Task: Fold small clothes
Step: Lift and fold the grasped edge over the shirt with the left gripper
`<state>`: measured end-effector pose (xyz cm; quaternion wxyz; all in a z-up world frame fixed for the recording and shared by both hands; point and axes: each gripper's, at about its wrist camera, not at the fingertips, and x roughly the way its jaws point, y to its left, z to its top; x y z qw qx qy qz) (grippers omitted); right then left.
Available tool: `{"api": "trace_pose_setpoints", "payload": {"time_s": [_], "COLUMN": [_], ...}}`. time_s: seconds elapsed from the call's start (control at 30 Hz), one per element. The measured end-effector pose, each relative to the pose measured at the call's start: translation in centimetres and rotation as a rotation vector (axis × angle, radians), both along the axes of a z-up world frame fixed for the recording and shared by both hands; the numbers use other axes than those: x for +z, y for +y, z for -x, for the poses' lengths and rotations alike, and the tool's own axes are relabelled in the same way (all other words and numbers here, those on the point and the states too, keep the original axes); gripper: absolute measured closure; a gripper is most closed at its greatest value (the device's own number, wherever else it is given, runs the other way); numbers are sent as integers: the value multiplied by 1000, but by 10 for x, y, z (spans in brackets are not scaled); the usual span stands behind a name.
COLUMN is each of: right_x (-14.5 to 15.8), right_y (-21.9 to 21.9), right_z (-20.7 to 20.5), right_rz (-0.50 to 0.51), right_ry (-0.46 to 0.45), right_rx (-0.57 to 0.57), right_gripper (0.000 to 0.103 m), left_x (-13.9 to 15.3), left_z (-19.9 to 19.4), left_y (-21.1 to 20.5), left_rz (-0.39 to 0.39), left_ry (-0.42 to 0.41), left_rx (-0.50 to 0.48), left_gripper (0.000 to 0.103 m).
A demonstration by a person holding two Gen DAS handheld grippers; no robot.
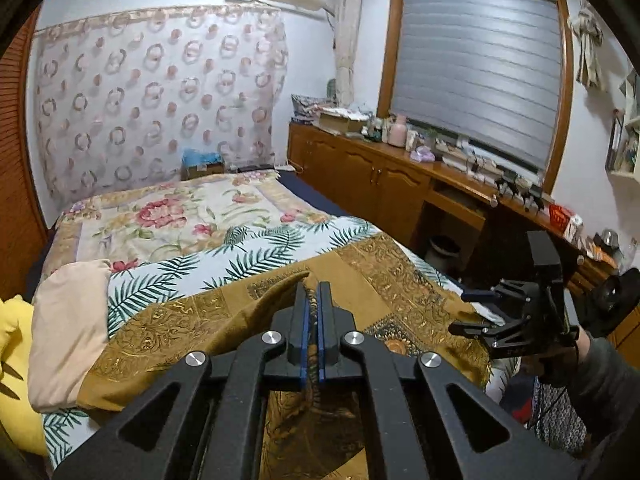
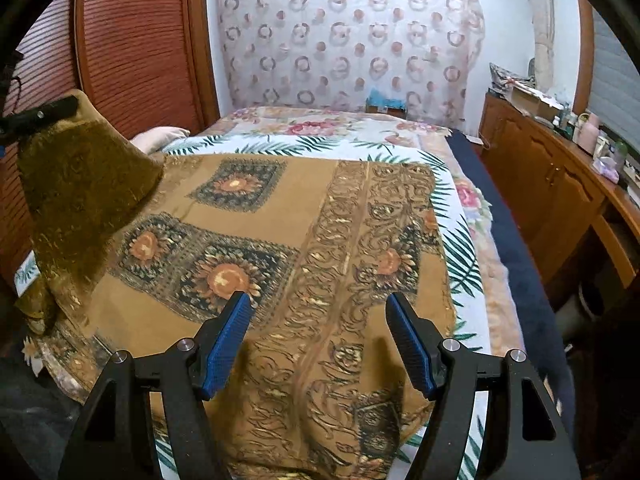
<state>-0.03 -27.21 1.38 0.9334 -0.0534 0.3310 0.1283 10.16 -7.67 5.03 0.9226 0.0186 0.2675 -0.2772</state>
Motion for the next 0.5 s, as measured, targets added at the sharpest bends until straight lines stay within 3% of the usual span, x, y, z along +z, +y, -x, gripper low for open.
{"api": "trace_pose_setpoints", "payload": {"time_s": [0.1, 0.13, 0.17, 0.23, 0.37, 0.5], "right_x": [3, 3, 3, 4, 2, 3], "right_y": [5, 8, 9, 15, 28, 42], "right_z": [2, 3, 3, 3, 0, -5], "right_rz": [-13, -15, -14, -7, -7, -8], "right_ry": [-10, -12, -13, -16, -14, -16], "right_rx": [14, 24, 31, 46, 68, 98], "right_gripper": [31, 31, 31, 31, 31, 31], "left_x": [-5, -9, -14, -21, -29, -33], "left_z": [-3, -4, -4, -1, 12, 23], "left_y": [-10, -11, -11, -7, 19, 57], "left_rz": [-50, -54, -57, -64, -75, -65], "left_ry": [26, 50, 84, 96, 94, 86], "left_rx": [-22, -39, -64, -62, -23, 67], "left_gripper": [99, 94, 87, 60, 55, 43]}}
